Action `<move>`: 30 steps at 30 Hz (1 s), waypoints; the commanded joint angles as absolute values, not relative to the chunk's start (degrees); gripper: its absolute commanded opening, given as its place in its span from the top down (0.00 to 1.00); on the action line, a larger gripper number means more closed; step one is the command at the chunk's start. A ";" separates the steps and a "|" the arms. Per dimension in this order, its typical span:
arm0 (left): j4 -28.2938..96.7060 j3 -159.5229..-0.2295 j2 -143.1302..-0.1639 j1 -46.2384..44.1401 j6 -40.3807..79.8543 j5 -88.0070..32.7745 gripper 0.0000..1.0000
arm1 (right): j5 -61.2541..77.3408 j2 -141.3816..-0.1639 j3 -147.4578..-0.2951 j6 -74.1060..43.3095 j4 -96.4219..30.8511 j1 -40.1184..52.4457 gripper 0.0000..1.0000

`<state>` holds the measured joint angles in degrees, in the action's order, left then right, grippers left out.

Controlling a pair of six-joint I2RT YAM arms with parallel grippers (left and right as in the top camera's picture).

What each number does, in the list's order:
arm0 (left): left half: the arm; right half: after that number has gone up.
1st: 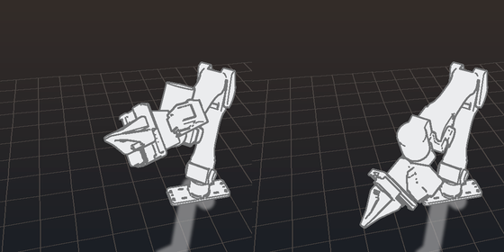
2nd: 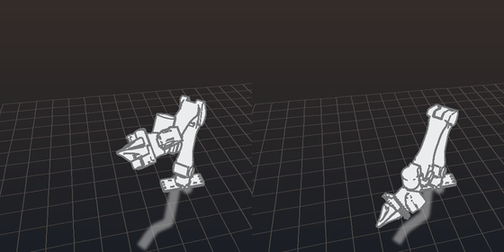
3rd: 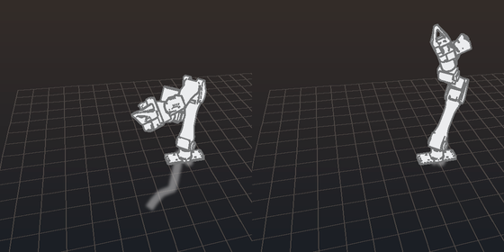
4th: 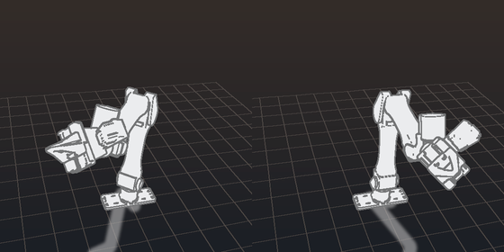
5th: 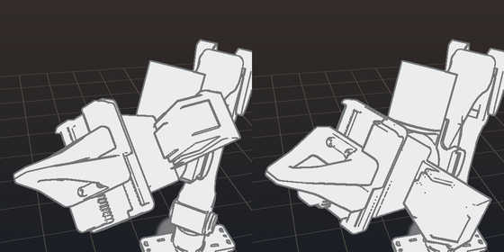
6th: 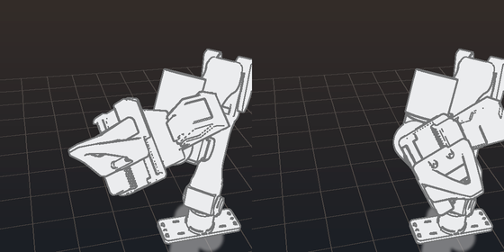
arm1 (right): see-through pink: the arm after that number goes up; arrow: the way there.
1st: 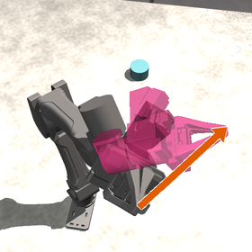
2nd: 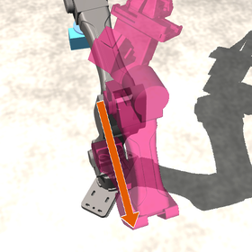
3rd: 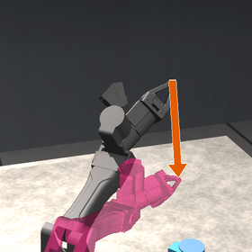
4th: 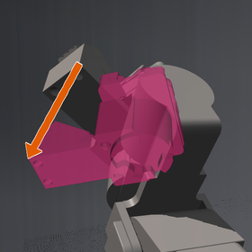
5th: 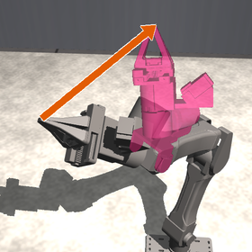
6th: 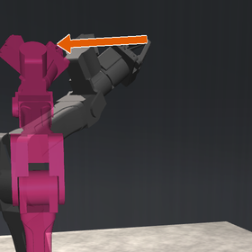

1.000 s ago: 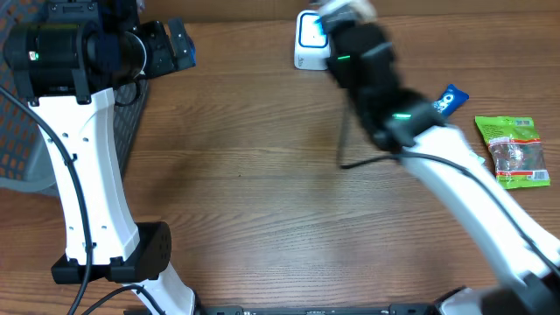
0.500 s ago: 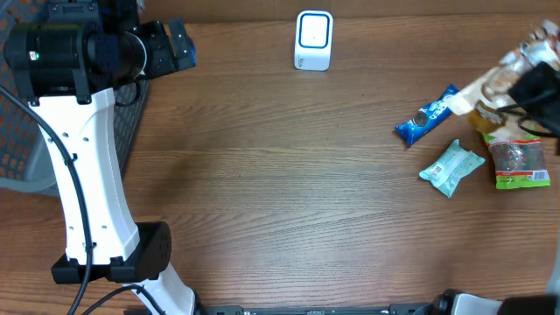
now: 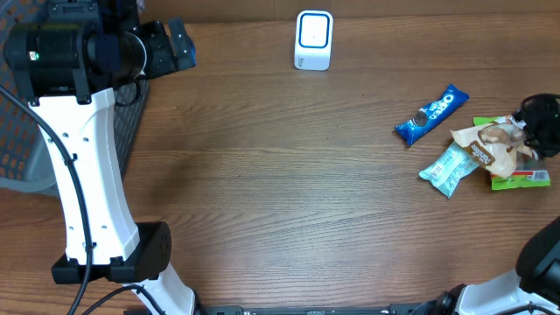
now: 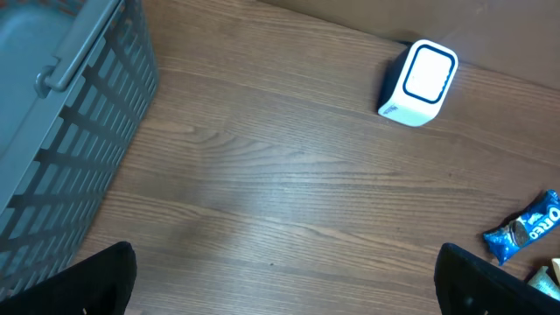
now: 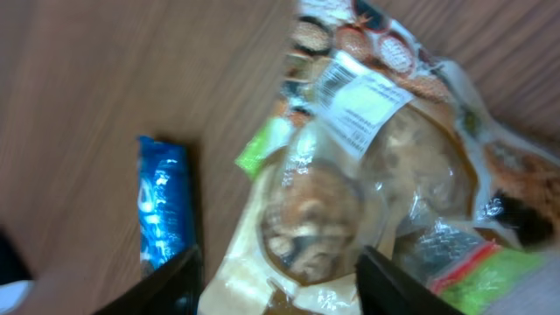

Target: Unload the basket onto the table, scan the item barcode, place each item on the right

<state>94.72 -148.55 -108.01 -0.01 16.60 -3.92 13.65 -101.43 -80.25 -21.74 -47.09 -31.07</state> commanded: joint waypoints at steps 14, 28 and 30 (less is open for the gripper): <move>94.56 -149.29 -107.72 -0.40 17.37 -4.08 0.00 | 32.38 -80.31 -91.00 -6.11 -59.72 -22.44 0.13; 94.56 -149.29 -107.72 -0.40 17.37 -4.08 0.00 | 25.10 -51.35 -91.00 -6.98 -74.32 -4.93 0.00; 94.56 -149.29 -107.72 -0.40 17.37 -4.08 0.00 | 22.24 -48.62 -91.00 -7.03 -74.59 -4.95 0.00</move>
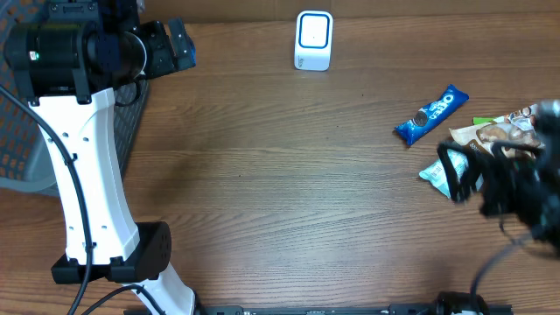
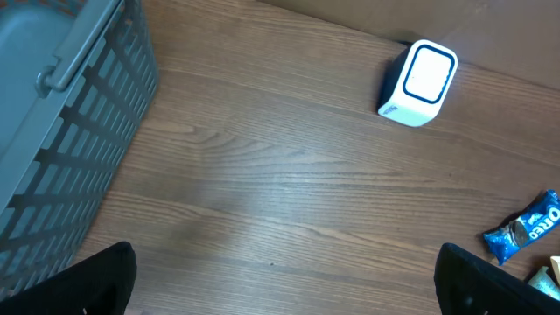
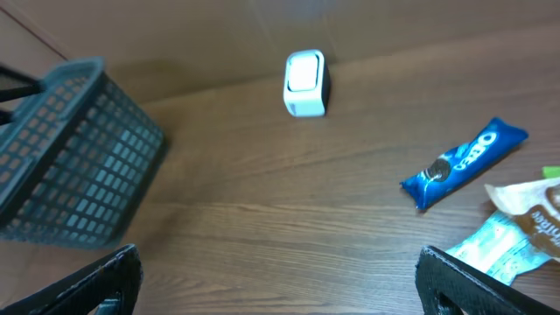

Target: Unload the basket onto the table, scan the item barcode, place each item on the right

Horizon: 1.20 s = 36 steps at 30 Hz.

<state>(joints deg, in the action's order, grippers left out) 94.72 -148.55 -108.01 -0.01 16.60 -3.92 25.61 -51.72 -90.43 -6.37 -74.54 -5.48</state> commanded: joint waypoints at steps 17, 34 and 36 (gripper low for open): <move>94.56 -149.29 -107.72 -0.40 17.37 -4.08 0.00 | 10.72 -39.31 -73.54 -7.44 -50.11 -4.99 0.00; 94.56 -149.29 -107.72 -0.40 17.34 -4.08 0.00 | 5.13 -9.37 -16.93 -7.25 -9.37 -4.99 0.00; 94.56 -149.29 -107.72 -0.40 17.37 -4.08 0.00 | 5.06 -7.51 -13.65 -7.25 -6.87 -4.99 0.00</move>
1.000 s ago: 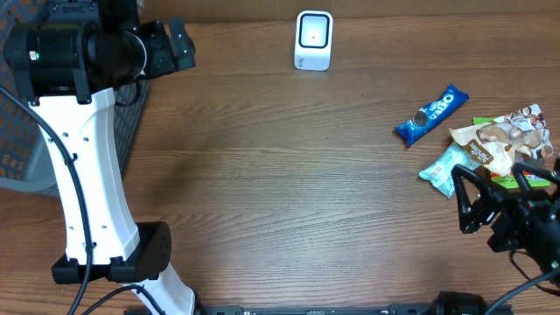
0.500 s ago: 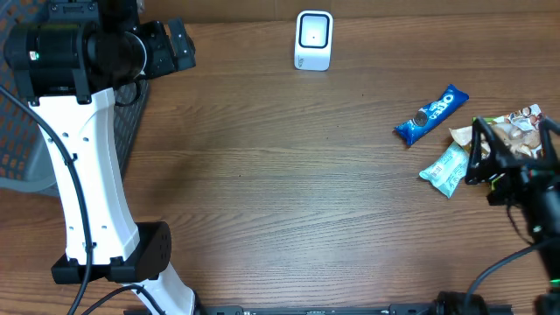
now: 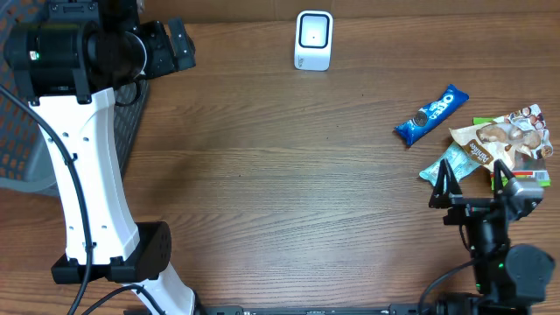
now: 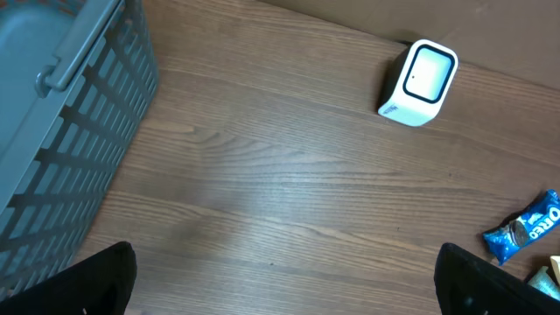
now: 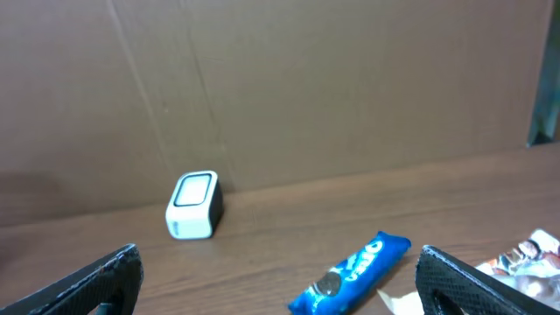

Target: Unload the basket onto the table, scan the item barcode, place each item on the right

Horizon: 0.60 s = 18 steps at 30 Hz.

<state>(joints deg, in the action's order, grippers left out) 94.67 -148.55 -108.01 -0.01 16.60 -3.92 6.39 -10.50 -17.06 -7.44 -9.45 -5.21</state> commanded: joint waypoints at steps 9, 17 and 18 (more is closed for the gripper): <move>94.56 -149.29 -107.72 -0.40 17.37 -4.08 0.00 | 4.54 -1.13 -2.96 -7.27 -3.22 -4.82 0.00; 94.56 -149.29 -107.72 -0.40 17.37 -4.08 0.00 | 4.10 -0.12 -0.45 -7.25 -4.45 -4.54 0.00; 94.56 -149.29 -107.72 -0.40 17.37 -4.08 0.00 | 4.14 -0.12 -0.45 -7.29 -4.45 -4.54 0.00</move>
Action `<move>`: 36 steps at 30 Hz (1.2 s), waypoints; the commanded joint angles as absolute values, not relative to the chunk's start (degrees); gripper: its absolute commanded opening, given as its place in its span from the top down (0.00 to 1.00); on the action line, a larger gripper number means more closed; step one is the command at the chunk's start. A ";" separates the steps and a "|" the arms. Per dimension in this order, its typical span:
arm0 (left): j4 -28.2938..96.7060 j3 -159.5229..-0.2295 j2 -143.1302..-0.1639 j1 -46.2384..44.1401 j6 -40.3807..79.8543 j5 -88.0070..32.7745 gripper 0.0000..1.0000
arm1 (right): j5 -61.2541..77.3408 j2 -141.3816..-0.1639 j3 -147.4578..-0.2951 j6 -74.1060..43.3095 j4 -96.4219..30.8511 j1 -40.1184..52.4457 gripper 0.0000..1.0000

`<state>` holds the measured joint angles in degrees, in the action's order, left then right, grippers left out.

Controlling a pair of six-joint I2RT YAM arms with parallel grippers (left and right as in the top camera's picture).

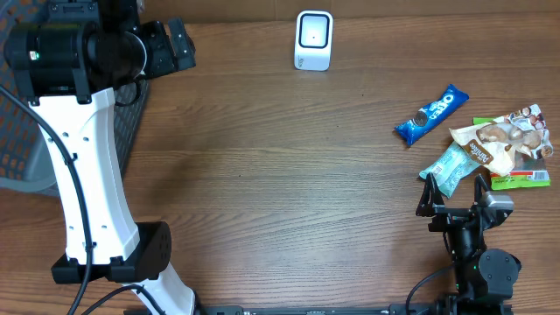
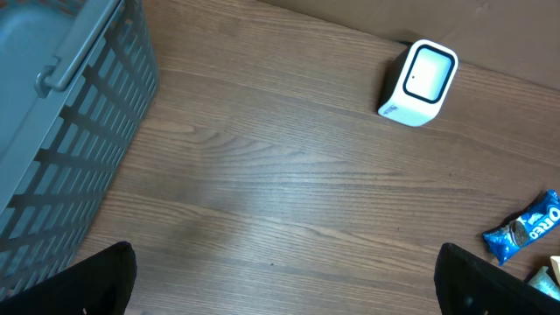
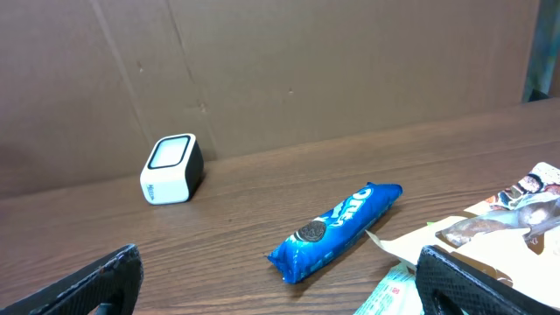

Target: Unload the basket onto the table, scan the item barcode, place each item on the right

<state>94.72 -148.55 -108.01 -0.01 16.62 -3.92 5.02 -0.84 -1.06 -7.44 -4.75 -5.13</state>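
Note:
The white barcode scanner (image 1: 313,39) stands at the table's back edge, also seen in the right wrist view (image 3: 171,169). A blue Oreo pack (image 3: 337,229) lies on the wood at the right, with a beige snack packet (image 1: 490,144), a teal packet (image 1: 448,168) and a green packet (image 1: 518,179) piled beside it. My right gripper (image 3: 278,262) is low over the table just in front of the pile, open and empty, facing the Oreo pack. My left gripper (image 2: 286,262) hangs high at the back left, open and empty.
A grey slatted basket (image 2: 61,114) stands at the far left beside the left arm's white column (image 1: 87,175). A brown cardboard wall (image 3: 306,61) closes the back of the table.
My right gripper has moved a little left and nearer the front edge, and sits lower, so the Oreo pack looks closer in its view. The left arm has not moved.
First my right gripper hung over the snack pile at the right edge, looking straight down on the packets. Then it was in front of the pile, looking across the table. It stayed open and empty throughout. The scanner's face was bright white at first and is now dim.

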 commanded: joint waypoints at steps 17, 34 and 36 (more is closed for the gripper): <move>94.56 -149.29 -107.72 -0.40 17.37 -4.08 0.00 | 4.10 -0.16 -0.45 -7.27 -4.38 -4.56 0.00; 94.65 -149.27 -107.72 0.91 17.37 -4.05 0.00 | 4.10 -0.16 -0.45 -7.27 -4.38 -4.56 0.00; 94.67 -149.27 -107.72 1.56 17.37 -4.08 0.00 | 4.10 -0.16 -0.45 -7.27 -4.38 -4.56 0.00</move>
<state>94.72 -148.55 -108.01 0.38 16.60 -3.95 4.86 -0.84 -1.06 -7.44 -4.73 -5.10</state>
